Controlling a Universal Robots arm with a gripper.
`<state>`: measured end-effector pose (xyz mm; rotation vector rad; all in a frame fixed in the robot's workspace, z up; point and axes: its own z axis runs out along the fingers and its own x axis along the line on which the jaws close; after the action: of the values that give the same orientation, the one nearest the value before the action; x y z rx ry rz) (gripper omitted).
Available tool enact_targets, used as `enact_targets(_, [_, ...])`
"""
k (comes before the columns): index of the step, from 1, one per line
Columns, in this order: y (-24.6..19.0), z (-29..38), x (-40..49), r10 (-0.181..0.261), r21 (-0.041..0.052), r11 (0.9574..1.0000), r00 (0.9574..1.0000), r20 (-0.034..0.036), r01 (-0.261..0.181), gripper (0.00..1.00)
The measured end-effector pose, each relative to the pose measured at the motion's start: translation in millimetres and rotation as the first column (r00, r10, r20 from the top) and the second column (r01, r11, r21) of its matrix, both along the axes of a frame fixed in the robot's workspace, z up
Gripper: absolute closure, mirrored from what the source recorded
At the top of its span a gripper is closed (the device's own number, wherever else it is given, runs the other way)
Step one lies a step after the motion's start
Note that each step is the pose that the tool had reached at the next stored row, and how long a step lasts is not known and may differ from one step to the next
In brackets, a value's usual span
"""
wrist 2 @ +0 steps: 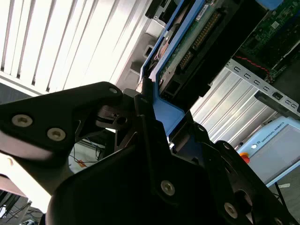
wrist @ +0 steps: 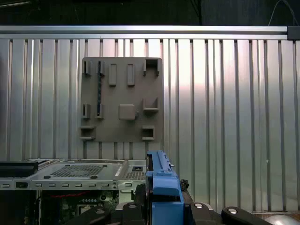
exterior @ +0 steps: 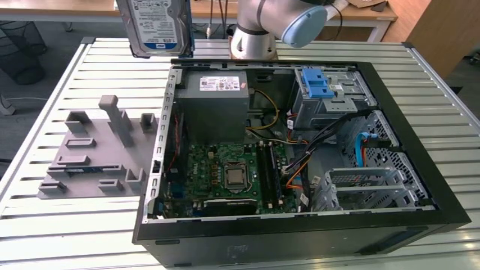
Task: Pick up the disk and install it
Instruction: 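Pick up the disk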
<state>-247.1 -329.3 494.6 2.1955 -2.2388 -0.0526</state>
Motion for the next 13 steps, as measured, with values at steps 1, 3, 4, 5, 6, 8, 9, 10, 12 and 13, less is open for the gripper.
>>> enact_targets(1, [0.0, 0.0, 1.1, 0.000, 0.0000, 1.0000, 1.0000, 0.0000, 0.000, 0.63])
enact_targets(3, [0.0, 0.0, 3.5, 0.000, 0.0000, 1.0000, 1.0000, 0.0000, 0.000, 0.63])
enact_targets(4, [0.0, 0.0, 4.6, 0.000, 0.0000, 1.0000, 1.0000, 0.0000, 0.000, 0.63])
enact_targets(5, [0.0, 0.0, 5.8, 0.000, 0.0000, 1.0000, 1.0000, 0.0000, 0.000, 0.63])
enact_targets(6, [0.0, 0.0, 7.0, 0.000, 0.0000, 1.0000, 1.0000, 0.0000, 0.000, 0.63])
enact_targets(8, [0.0, 0.0, 9.3, 0.000, 0.0000, 1.0000, 1.0000, 0.0000, 0.000, 0.63])
enact_targets(9, [0.0, 0.0, 10.5, 0.000, 0.0000, 1.0000, 1.0000, 0.0000, 0.000, 0.63])
enact_targets(10, [0.0, 0.0, 11.6, 0.000, 0.0000, 1.0000, 1.0000, 0.0000, 0.000, 0.63])
enact_targets(12, [0.0, 0.0, 14.0, 0.000, 0.0000, 1.0000, 1.0000, 0.0000, 0.000, 0.63])
enact_targets(13, [0.0, 0.0, 15.2, 0.000, 0.0000, 1.0000, 1.0000, -0.0001, 0.000, 0.63])
